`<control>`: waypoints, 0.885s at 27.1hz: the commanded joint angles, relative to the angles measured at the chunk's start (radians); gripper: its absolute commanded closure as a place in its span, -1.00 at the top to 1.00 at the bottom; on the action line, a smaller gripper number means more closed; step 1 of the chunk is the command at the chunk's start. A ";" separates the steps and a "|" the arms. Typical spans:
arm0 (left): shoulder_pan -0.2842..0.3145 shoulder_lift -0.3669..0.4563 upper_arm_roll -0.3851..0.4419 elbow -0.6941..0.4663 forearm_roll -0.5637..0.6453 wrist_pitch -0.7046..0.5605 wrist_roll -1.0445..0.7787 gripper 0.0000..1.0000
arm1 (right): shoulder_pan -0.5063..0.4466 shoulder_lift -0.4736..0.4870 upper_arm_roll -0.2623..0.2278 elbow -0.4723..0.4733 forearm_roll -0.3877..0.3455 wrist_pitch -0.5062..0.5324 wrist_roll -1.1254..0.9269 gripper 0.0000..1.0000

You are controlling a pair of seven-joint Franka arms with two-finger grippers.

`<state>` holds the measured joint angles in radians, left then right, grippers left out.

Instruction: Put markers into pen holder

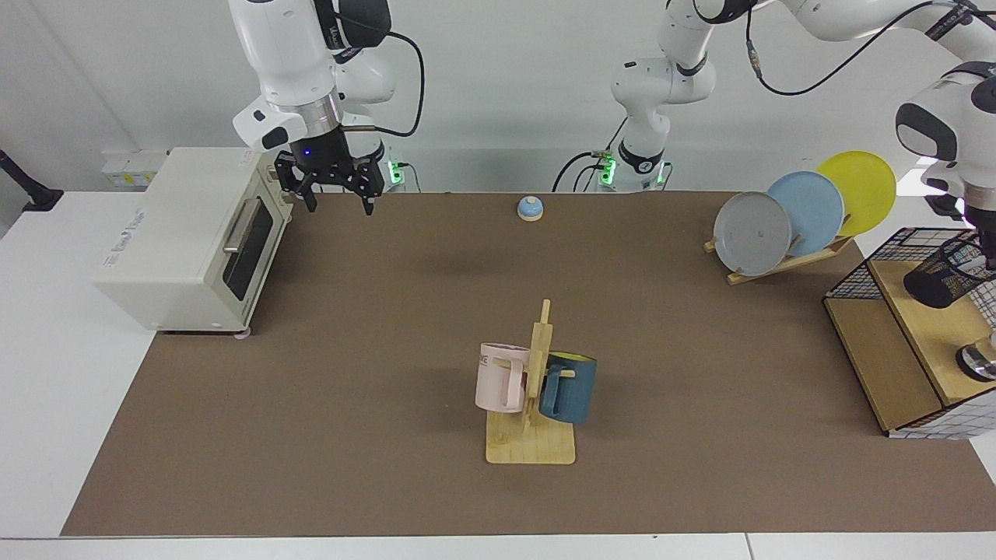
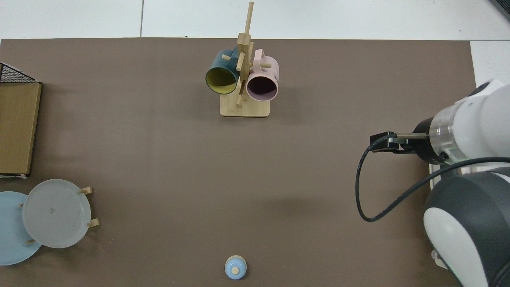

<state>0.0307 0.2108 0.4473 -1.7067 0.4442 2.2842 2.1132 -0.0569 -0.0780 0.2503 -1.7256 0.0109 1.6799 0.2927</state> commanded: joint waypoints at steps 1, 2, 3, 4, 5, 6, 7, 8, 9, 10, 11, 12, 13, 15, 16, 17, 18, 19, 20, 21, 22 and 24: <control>-0.025 -0.034 0.022 -0.057 -0.019 0.034 -0.016 -1.00 | -0.015 -0.006 0.007 0.000 0.018 -0.008 -0.010 0.98; -0.025 -0.034 0.022 -0.057 -0.019 0.034 -0.016 -1.00 | -0.015 -0.006 0.007 0.000 0.018 -0.008 -0.012 0.98; -0.025 -0.034 0.022 -0.057 -0.021 0.034 -0.018 -1.00 | -0.015 -0.006 0.007 0.000 0.018 -0.008 -0.012 0.98; -0.025 -0.034 0.022 -0.057 -0.021 0.034 -0.018 -1.00 | -0.015 -0.006 0.007 0.000 0.018 -0.008 -0.010 0.98; -0.025 -0.034 0.022 -0.057 -0.019 0.034 -0.018 -1.00 | -0.015 -0.006 0.007 0.000 0.018 -0.008 -0.012 0.98; -0.025 -0.034 0.022 -0.057 -0.021 0.034 -0.016 -1.00 | -0.015 -0.006 0.007 0.000 0.018 -0.008 -0.012 0.98; -0.025 -0.034 0.022 -0.057 -0.021 0.034 -0.018 -1.00 | -0.015 -0.005 0.007 0.000 0.018 -0.008 -0.012 0.98; -0.025 -0.034 0.022 -0.056 -0.021 0.034 -0.016 -1.00 | -0.015 -0.006 0.007 0.000 0.018 -0.008 -0.012 0.98; -0.025 -0.033 0.022 -0.056 -0.021 0.034 -0.018 -1.00 | -0.015 -0.005 0.007 0.000 0.018 -0.008 -0.012 0.98; -0.025 -0.033 0.022 -0.056 -0.021 0.034 -0.016 -1.00 | -0.015 -0.005 0.007 0.000 0.018 -0.008 -0.012 0.98; -0.025 -0.033 0.022 -0.054 -0.021 0.034 -0.016 -1.00 | -0.015 -0.006 0.007 0.000 0.018 -0.008 -0.012 0.98; -0.025 -0.033 0.022 -0.054 -0.021 0.034 -0.016 -1.00 | -0.015 -0.005 0.007 0.000 0.018 -0.008 -0.012 0.98; -0.025 -0.033 0.022 -0.054 -0.021 0.034 -0.016 -1.00 | -0.015 -0.006 0.007 0.000 0.018 -0.008 -0.012 0.98; -0.025 -0.031 0.022 -0.053 -0.019 0.034 -0.015 -1.00 | -0.015 -0.006 0.007 0.000 0.018 -0.008 -0.012 0.98; -0.025 -0.031 0.022 -0.053 -0.021 0.034 -0.013 -0.86 | -0.015 -0.006 0.007 0.000 0.018 -0.008 -0.012 0.98; -0.025 -0.031 0.021 -0.053 -0.019 0.034 -0.013 -0.78 | -0.015 -0.006 0.007 0.000 0.018 -0.008 -0.012 0.98; -0.025 -0.031 0.021 -0.053 -0.019 0.034 -0.012 -0.78 | -0.015 -0.006 0.007 0.000 0.018 -0.008 -0.012 0.98; -0.025 -0.031 0.021 -0.053 -0.019 0.034 -0.013 -0.78 | -0.015 -0.006 0.007 0.000 0.018 -0.008 -0.012 0.98; -0.025 -0.031 0.021 -0.051 -0.019 0.034 -0.013 -0.78 | -0.015 -0.006 0.007 0.000 0.018 -0.008 -0.012 0.98; -0.025 -0.031 0.021 -0.051 -0.019 0.034 -0.013 -0.78 | -0.015 -0.006 0.007 0.000 0.018 -0.008 -0.012 0.98; -0.025 -0.031 0.021 -0.051 -0.019 0.034 -0.013 -0.78 | -0.015 -0.006 0.007 0.000 0.018 -0.008 -0.012 0.98; -0.025 -0.031 0.021 -0.051 -0.019 0.034 -0.013 -0.78 | -0.015 -0.005 0.007 0.000 0.018 -0.008 -0.012 0.98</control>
<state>0.0304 0.2091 0.4479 -1.7210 0.4316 2.2945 2.1082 -0.0569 -0.0780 0.2503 -1.7256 0.0109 1.6799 0.2927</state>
